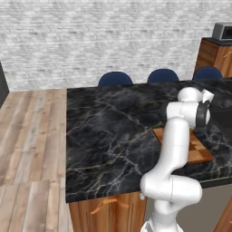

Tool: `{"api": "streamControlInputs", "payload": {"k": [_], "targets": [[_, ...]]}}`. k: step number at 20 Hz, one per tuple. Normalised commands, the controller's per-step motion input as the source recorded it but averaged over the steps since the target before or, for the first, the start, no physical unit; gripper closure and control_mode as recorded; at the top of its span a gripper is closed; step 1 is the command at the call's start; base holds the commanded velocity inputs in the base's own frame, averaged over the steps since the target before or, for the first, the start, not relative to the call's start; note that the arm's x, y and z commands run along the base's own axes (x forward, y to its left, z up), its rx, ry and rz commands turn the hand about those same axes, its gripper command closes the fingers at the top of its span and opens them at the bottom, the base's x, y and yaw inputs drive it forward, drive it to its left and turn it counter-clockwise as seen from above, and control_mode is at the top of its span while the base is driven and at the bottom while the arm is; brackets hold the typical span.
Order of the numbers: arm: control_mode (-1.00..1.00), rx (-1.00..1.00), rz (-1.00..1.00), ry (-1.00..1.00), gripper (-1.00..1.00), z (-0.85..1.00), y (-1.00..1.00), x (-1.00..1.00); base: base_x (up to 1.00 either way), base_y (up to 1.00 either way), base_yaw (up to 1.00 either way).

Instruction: Pick up the sponge from the counter and clean the cutting board by briefly scrubbing or pressing down on the cutting board. Once finished, release the sponge.

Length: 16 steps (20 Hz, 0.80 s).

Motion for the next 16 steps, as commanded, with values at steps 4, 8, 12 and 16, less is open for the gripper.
{"api": "streamControlInputs", "payload": {"k": [4,8,12,16], "targets": [[-1.0,0.07,0.0,0.0,1.0,-0.06,0.01,0.39,0.0,0.0,0.0],[-1.0,0.01,-0.02,-0.05,1.0,0.0,0.22,-0.15,0.0,0.0,0.0],[-1.0,0.0,-0.02,-0.05,1.0,0.0,0.59,-0.59,0.0,0.0,0.0],[-1.0,-0.03,-0.02,-0.04,1.0,0.0,0.89,-0.41,0.0,0.0,0.0]]}}
